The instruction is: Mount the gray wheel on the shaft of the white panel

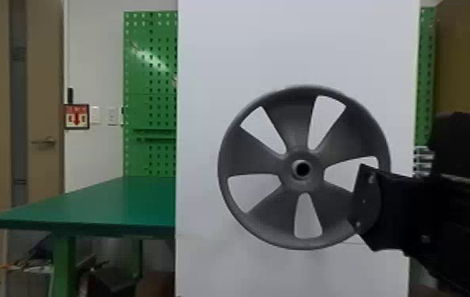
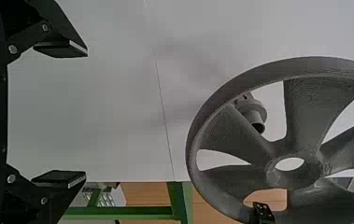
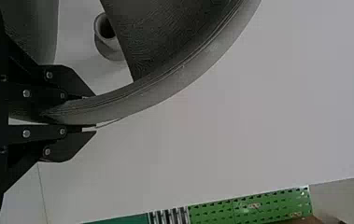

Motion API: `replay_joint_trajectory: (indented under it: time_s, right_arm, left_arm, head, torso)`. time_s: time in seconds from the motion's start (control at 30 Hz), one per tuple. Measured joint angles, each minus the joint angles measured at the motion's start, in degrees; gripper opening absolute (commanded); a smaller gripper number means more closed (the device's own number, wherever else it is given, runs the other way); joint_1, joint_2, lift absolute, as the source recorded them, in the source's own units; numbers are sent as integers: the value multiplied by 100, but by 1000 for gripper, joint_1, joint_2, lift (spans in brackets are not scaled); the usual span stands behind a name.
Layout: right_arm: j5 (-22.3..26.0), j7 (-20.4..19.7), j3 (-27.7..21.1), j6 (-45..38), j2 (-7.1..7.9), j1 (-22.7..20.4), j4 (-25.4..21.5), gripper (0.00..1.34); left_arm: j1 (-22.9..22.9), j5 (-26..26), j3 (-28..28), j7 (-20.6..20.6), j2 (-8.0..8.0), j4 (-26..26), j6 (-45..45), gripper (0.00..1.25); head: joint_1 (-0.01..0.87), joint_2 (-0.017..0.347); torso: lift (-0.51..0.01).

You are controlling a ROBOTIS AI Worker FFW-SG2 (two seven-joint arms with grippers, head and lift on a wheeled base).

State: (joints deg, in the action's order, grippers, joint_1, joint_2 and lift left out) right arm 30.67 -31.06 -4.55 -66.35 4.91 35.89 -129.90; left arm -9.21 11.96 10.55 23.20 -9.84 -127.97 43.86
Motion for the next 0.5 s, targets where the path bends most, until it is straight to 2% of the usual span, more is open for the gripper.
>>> replay_joint_trajectory:
  time_s: [0.5]
  right_arm:
    - [-70,-23,22,155,-3,-11,104,170]
  left_arm:
    - [-9,8,0,0,0,9,0,914]
  head:
    - [38,-8]
  torso:
    - [-495]
